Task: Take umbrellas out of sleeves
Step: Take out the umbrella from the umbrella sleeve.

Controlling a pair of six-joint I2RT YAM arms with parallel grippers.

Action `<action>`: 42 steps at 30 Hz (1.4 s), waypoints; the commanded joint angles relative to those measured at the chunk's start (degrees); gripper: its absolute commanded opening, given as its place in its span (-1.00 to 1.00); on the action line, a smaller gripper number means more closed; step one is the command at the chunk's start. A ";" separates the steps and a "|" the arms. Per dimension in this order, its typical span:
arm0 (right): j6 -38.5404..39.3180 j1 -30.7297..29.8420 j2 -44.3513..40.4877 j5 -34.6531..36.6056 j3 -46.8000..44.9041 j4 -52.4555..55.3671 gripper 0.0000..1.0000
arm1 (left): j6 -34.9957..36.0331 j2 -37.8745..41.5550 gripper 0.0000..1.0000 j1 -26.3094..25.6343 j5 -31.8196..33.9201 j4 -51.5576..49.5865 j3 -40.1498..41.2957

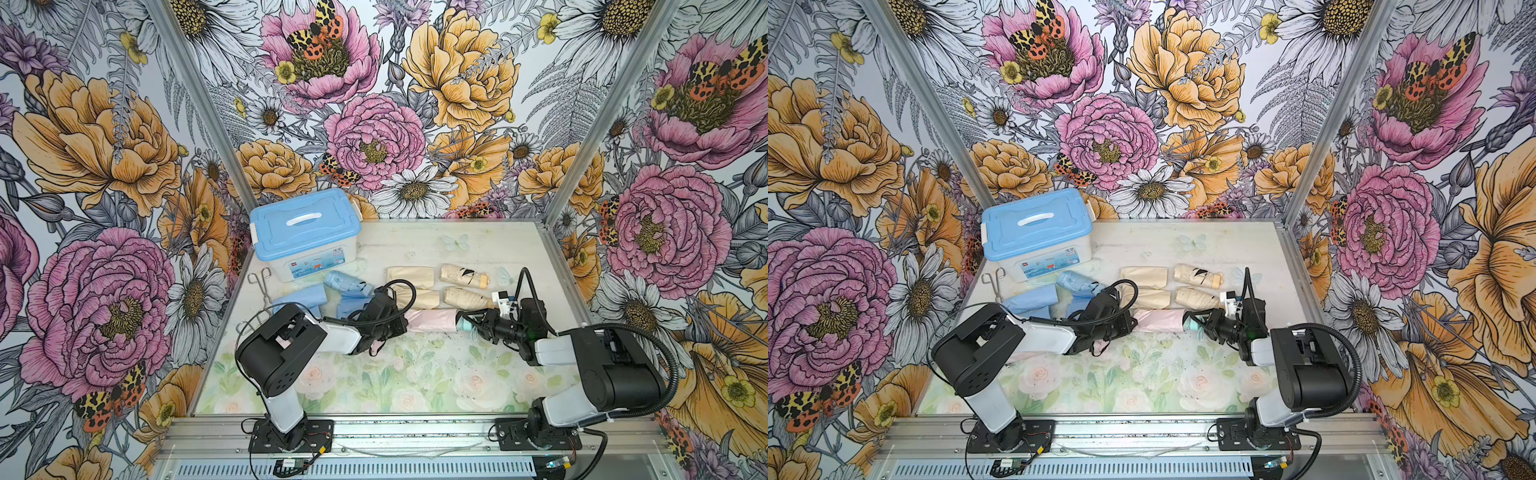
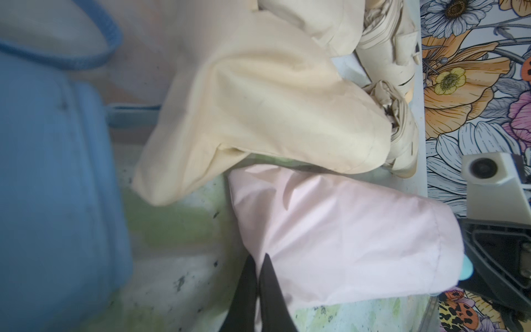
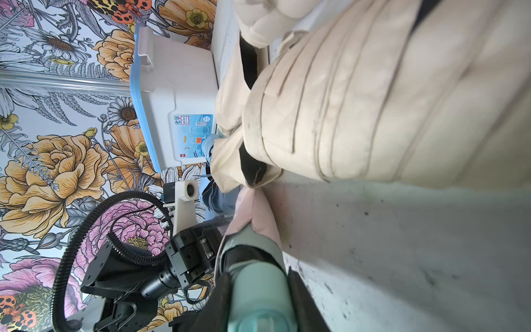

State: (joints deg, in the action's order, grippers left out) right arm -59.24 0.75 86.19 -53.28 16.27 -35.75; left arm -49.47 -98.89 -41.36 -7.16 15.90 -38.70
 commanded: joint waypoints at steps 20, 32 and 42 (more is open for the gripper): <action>5.19 4.04 -5.82 -1.38 0.87 8.85 -1.00 | 2.70 7.19 -0.86 4.19 2.36 -6.28 5.37; 7.56 4.60 -6.52 -0.78 1.37 12.72 -1.00 | 3.27 7.03 -0.31 3.68 -2.34 -1.91 4.45; 8.53 4.60 -5.95 -0.77 1.82 13.93 -1.00 | 0.07 2.52 -0.03 2.41 -5.28 1.85 2.21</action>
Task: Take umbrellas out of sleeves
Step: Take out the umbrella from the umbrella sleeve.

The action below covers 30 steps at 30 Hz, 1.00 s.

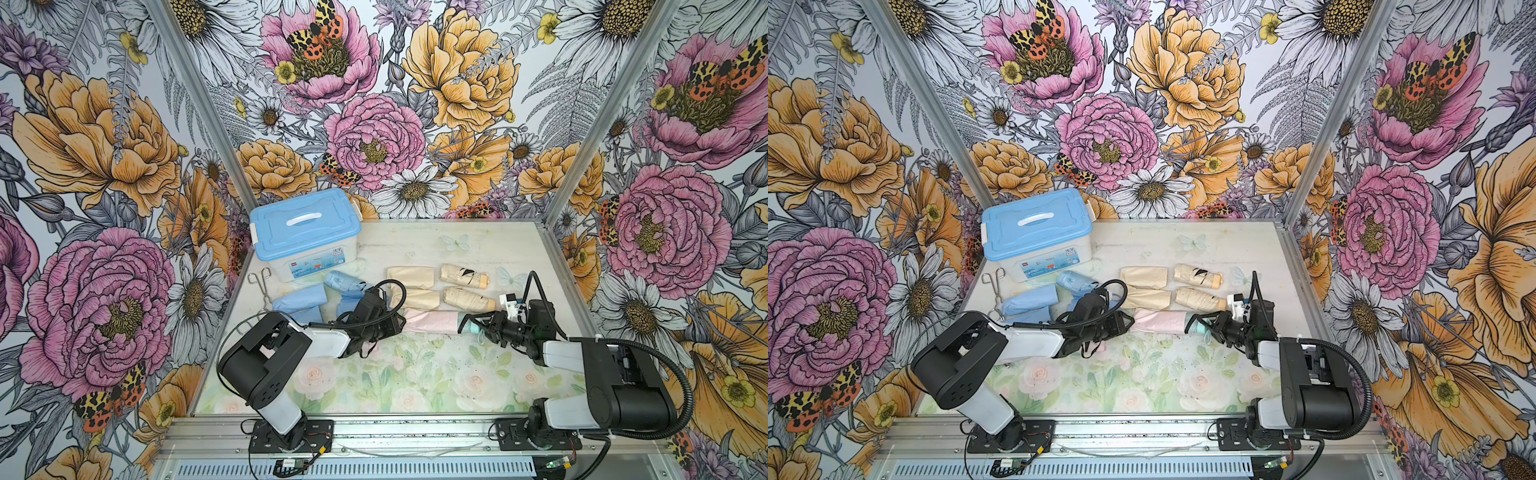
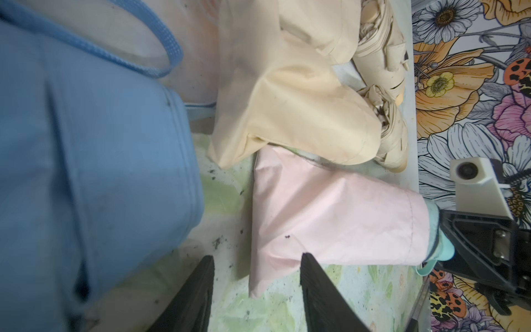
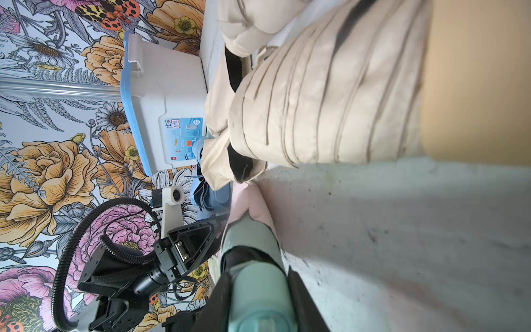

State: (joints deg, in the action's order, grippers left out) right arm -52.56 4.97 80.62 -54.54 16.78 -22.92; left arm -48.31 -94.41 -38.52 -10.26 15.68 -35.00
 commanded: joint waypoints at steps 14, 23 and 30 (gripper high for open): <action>2.37 0.31 0.68 0.40 1.68 1.57 -1.00 | -3.17 -7.28 -0.96 -2.17 -2.54 4.39 -3.94; 2.23 0.33 -0.65 0.41 1.60 2.00 -1.00 | -2.09 -3.01 -1.00 -0.57 1.00 2.11 -0.91; 0.49 0.38 -2.16 -1.17 1.84 1.87 -1.00 | -0.32 1.82 -1.00 2.04 1.56 -0.47 1.34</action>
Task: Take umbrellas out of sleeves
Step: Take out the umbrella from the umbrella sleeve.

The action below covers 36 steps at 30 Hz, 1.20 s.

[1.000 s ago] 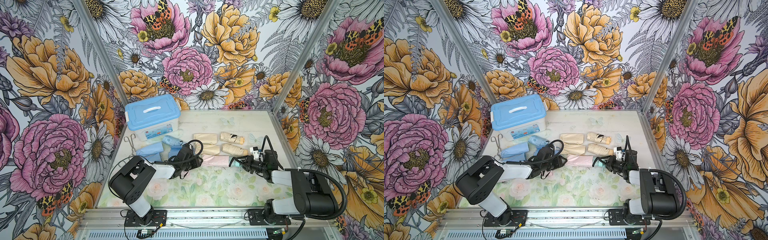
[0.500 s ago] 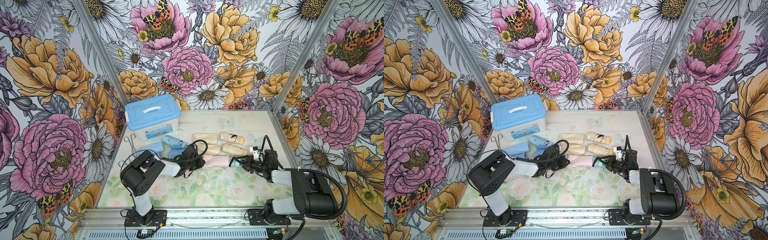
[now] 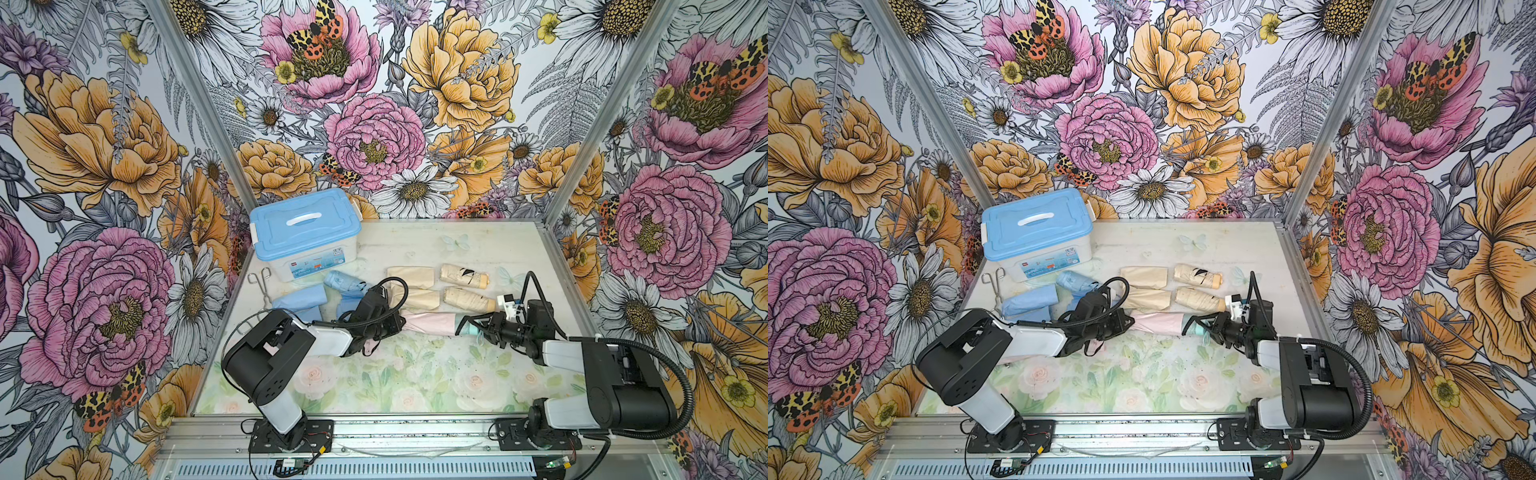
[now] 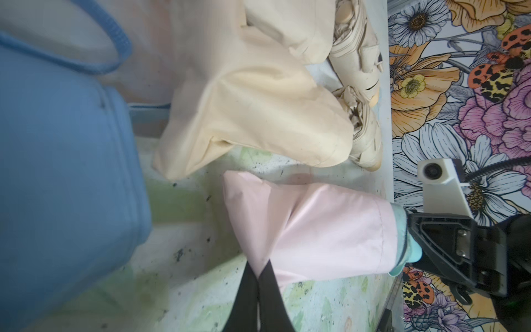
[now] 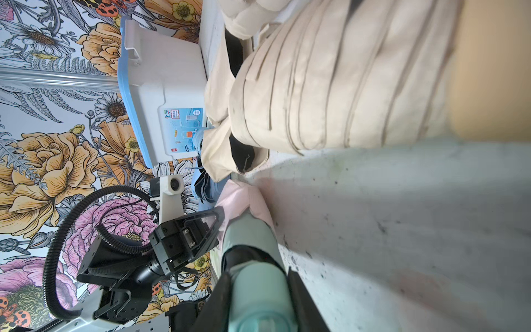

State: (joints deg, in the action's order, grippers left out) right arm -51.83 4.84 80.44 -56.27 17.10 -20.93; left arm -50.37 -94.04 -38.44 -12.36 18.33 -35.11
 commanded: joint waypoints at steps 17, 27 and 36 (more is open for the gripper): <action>-6.52 0.52 -4.07 -2.26 0.76 -6.87 -1.00 | 2.25 3.78 -1.00 4.40 3.05 -3.57 3.11; -7.33 0.69 -3.36 -2.88 1.10 -8.22 -1.00 | 2.73 4.25 -1.00 5.91 2.26 -3.91 3.72; -8.58 0.83 -3.87 -3.47 1.35 -9.31 -1.00 | 3.79 6.07 -1.00 7.00 1.81 -5.39 4.16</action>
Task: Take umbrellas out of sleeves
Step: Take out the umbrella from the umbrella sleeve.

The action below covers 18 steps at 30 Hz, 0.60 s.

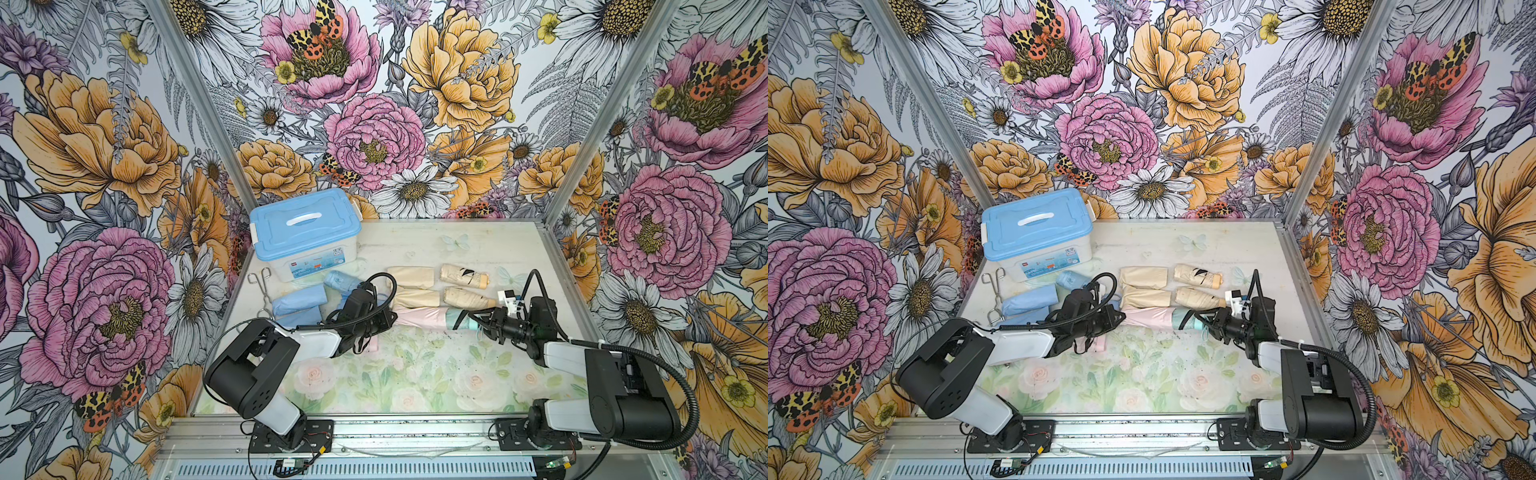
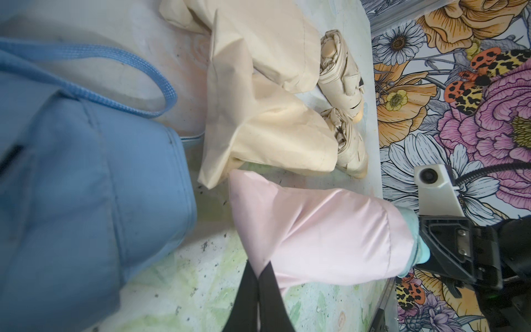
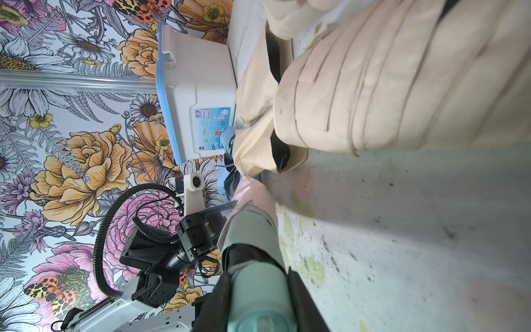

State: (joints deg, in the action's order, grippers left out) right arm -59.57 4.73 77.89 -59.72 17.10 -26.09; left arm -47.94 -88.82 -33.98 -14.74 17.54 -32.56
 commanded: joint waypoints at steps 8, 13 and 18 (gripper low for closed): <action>-2.12 1.16 -2.29 -0.71 0.79 -4.96 -1.00 | 2.48 3.19 -1.00 4.60 2.88 -5.57 3.01; -4.35 1.15 -3.42 -1.18 0.84 -6.98 -1.00 | 3.35 4.51 -1.00 4.92 2.92 -6.86 2.78; -2.87 1.16 -3.43 -1.10 1.16 -4.78 -1.00 | 3.56 4.97 -1.00 5.06 2.59 -7.17 2.75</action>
State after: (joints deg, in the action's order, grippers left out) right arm -62.54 4.97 75.75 -60.31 17.08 -28.12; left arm -45.95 -84.36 -30.09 -15.46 13.23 -30.68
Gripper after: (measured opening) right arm 0.308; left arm 0.045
